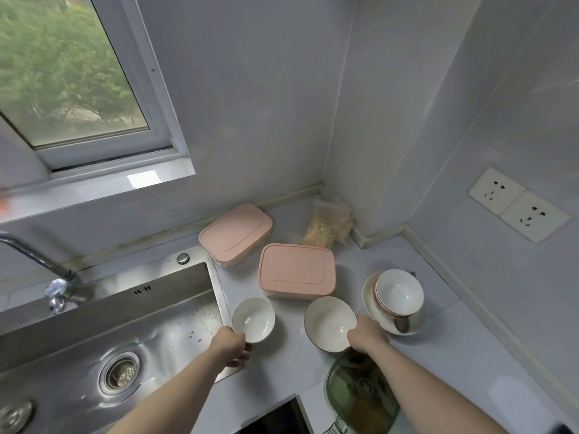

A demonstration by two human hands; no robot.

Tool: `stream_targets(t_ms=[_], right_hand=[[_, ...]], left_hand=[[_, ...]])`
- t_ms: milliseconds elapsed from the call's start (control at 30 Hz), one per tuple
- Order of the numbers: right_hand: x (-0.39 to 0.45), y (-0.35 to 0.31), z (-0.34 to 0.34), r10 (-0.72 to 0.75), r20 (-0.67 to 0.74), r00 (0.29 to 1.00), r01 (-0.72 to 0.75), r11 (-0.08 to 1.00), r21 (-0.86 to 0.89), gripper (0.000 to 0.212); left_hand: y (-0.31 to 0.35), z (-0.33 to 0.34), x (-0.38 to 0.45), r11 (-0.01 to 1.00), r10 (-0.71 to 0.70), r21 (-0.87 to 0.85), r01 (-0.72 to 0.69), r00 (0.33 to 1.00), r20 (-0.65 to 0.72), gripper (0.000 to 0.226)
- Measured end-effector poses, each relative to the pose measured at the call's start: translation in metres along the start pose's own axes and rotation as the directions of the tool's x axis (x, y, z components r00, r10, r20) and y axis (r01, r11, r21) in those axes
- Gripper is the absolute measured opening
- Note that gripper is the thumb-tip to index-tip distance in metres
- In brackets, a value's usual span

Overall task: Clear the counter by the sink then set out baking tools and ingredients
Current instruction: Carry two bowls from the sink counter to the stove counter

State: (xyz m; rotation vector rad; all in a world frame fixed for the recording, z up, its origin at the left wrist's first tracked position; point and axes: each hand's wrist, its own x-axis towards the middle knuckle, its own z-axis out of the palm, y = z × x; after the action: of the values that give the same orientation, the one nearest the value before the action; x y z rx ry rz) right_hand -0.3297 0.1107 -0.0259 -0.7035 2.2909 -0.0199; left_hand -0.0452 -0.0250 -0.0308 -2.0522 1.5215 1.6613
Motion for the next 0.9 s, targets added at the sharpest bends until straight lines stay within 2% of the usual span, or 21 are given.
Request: stream_targets(t_ms=[100, 233, 467, 633, 733, 900], right_hand=[[-0.001, 0.003, -0.002, -0.062, -0.036, 0.997, 0.063, 0.998, 0.023, 0.041], [-0.013, 0.006, -0.009, -0.152, -0.152, 0.977, 0.158, 0.987, 0.028, 0.027], [-0.065, 0.001, -0.036, -0.290, -0.354, 0.889, 0.322, 0.946, 0.032, 0.015], [-0.114, 0.001, -0.043, -0.261, -0.425, 0.866, 0.374, 0.904, 0.207, 0.034], [-0.140, 0.009, -0.036, -0.204, -0.428, 0.880, 0.366, 0.866, 0.340, 0.033], [-0.180, 0.024, -0.016, -0.101, -0.429, 0.898, 0.286, 0.874, 0.392, 0.023]], left_hand=[[0.000, 0.000, -0.002, 1.000, 0.015, -0.013, -0.016, 0.999, -0.042, 0.022], [-0.007, -0.004, -0.014, 0.996, 0.074, -0.044, -0.077, 0.994, -0.079, 0.017], [-0.008, -0.029, -0.057, 0.963, 0.248, -0.080, -0.257, 0.963, -0.108, 0.014], [-0.004, -0.046, -0.089, 0.921, 0.387, 0.000, -0.389, 0.917, -0.093, 0.013], [-0.003, -0.053, -0.106, 0.902, 0.430, 0.045, -0.429, 0.902, -0.041, 0.012], [-0.005, -0.058, -0.125, 0.876, 0.475, 0.068, -0.477, 0.879, 0.050, 0.013]])
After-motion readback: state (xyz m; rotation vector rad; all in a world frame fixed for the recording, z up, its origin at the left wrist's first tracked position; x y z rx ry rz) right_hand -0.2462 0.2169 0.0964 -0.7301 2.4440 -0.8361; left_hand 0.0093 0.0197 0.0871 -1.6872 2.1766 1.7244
